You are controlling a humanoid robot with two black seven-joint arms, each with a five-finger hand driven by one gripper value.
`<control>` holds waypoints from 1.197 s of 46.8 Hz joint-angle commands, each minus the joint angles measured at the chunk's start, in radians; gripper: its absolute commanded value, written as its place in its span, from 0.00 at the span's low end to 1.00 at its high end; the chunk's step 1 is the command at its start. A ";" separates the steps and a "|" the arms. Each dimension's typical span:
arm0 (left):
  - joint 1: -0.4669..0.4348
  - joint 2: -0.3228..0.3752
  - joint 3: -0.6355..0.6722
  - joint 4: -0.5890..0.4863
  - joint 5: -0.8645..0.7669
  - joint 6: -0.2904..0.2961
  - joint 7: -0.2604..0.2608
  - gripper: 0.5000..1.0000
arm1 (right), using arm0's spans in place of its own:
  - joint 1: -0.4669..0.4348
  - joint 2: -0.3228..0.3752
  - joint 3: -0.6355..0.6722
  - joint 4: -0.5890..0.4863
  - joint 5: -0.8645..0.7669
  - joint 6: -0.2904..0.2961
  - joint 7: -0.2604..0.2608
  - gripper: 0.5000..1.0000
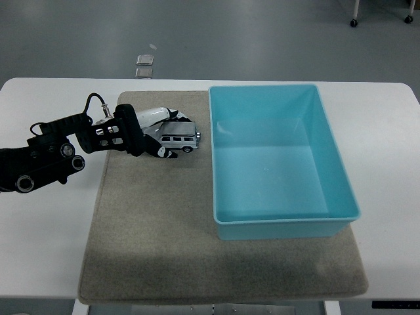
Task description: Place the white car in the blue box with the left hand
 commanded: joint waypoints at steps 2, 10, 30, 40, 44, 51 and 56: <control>0.000 0.000 0.002 0.006 0.001 -0.001 0.002 0.44 | 0.001 0.000 0.000 0.000 0.000 0.000 0.000 0.87; -0.002 -0.005 0.006 0.011 0.002 -0.001 0.016 0.07 | 0.001 0.000 0.000 0.000 0.000 0.000 0.000 0.87; -0.034 0.006 0.008 0.003 0.005 -0.002 0.039 0.00 | 0.001 0.000 0.000 0.000 0.000 0.000 0.000 0.87; -0.118 0.067 -0.007 0.000 0.004 -0.019 0.039 0.00 | 0.000 0.000 0.000 0.000 0.000 0.000 0.000 0.87; -0.172 0.080 -0.009 -0.003 -0.006 -0.028 0.039 0.00 | 0.000 0.000 0.000 0.000 0.000 0.000 0.000 0.87; -0.274 0.086 -0.014 -0.009 -0.016 -0.073 0.039 0.00 | 0.001 0.000 0.000 0.000 0.000 0.000 0.000 0.87; -0.328 0.072 -0.018 -0.033 -0.016 -0.091 0.042 0.00 | 0.001 0.000 0.000 0.000 0.000 0.000 0.000 0.87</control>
